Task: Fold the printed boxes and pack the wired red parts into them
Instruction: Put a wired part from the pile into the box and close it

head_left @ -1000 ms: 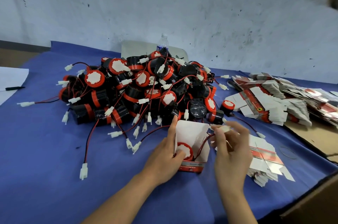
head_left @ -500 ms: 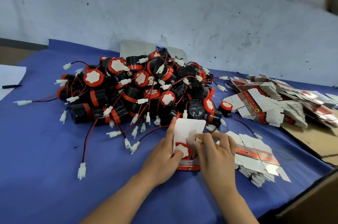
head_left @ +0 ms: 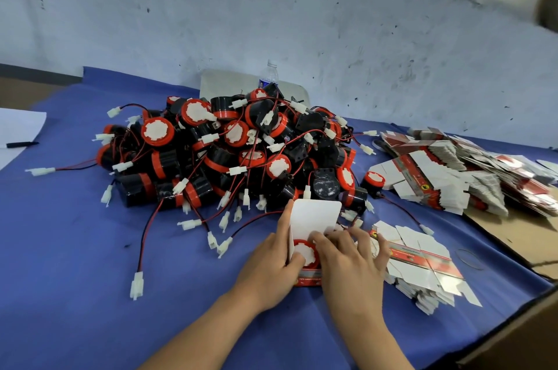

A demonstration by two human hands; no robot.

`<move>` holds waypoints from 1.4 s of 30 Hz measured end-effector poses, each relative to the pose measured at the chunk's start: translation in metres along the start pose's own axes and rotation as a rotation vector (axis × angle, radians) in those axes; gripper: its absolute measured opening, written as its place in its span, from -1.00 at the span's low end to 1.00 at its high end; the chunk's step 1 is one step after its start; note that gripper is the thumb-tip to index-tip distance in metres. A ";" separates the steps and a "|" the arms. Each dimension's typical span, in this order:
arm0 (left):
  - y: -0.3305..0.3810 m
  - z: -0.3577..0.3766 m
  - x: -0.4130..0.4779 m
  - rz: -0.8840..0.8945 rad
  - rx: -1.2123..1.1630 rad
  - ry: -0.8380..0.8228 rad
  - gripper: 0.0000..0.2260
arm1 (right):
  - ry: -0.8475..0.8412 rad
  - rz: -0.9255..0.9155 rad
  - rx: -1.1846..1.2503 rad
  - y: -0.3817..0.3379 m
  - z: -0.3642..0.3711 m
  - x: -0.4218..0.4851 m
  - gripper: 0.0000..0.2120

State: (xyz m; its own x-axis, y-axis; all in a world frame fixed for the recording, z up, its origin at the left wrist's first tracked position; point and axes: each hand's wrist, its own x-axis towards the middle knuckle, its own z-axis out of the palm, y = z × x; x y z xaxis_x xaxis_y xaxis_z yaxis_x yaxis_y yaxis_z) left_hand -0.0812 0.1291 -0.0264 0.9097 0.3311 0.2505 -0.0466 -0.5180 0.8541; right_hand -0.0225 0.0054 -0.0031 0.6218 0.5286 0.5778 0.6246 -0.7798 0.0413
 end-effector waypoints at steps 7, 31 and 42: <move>-0.004 0.001 0.000 0.018 0.058 0.011 -0.26 | -0.047 0.036 -0.040 -0.003 -0.008 0.009 -0.72; -0.014 0.006 0.003 0.043 0.077 -0.010 -0.30 | -0.186 -0.078 -0.025 -0.014 -0.037 -0.011 -0.79; -0.002 0.003 -0.009 0.231 0.105 0.209 -0.71 | -0.380 -0.008 -0.017 -0.016 -0.021 -0.026 -0.26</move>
State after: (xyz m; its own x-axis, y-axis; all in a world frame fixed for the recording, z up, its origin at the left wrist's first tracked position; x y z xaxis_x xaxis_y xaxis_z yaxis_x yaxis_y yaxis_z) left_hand -0.0883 0.1247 -0.0315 0.7752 0.3442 0.5297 -0.1896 -0.6731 0.7149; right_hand -0.0585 -0.0030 -0.0011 0.7501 0.6186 0.2341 0.6239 -0.7792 0.0599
